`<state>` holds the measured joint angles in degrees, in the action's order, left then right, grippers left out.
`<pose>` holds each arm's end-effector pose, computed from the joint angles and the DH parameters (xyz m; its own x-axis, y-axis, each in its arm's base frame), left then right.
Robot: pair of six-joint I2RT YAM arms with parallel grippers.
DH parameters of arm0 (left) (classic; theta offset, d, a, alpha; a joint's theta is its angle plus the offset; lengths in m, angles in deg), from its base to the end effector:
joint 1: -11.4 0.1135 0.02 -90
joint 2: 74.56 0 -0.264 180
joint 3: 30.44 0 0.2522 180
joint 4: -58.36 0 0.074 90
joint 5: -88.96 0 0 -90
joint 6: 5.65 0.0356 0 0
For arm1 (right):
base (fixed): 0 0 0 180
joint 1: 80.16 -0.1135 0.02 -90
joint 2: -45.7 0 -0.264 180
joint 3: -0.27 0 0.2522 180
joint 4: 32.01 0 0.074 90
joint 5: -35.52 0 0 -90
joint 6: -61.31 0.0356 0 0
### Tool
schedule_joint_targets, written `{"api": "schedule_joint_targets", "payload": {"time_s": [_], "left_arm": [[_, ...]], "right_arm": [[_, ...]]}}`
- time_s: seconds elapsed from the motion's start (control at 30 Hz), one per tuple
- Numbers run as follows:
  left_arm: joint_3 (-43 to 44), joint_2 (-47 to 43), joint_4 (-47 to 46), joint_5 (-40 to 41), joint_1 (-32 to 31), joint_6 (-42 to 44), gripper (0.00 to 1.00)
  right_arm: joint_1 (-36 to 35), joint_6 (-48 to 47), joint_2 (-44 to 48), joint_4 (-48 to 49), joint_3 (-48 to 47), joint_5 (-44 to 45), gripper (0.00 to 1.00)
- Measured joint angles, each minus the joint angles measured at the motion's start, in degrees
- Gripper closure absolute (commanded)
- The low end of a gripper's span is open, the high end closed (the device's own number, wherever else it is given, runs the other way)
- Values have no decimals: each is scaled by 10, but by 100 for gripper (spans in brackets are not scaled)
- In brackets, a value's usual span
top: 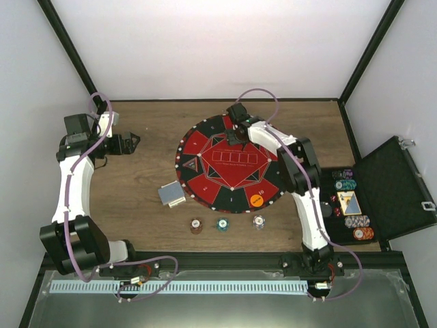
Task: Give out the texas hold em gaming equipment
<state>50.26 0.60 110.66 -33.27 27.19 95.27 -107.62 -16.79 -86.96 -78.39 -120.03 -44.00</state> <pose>0.2695 0.0565 0.3172 -0.6653 -0.0216 -0.7463 0.2520 0.9344 -0.2517 0.4483 0.2257 0.1605 -0.8184 -0.1968 -0.5398 -0.2053 0.9777 -0.0451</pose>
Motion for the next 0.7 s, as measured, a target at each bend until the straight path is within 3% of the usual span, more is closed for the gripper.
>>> {"api": "schedule_joint_targets", "payload": {"time_s": [0.1,0.23,0.7], "left_arm": [[-1,-1,0,0,0,0,0],[-5,-5,0,-1,0,0,0],[-7,-8,-1,0,0,-2,0]], "right_arm": [[0,-1,48,1,45,-4,28],[0,4,82,18,85,-16,38],[0,16,28,40,80,-26,73]]}}
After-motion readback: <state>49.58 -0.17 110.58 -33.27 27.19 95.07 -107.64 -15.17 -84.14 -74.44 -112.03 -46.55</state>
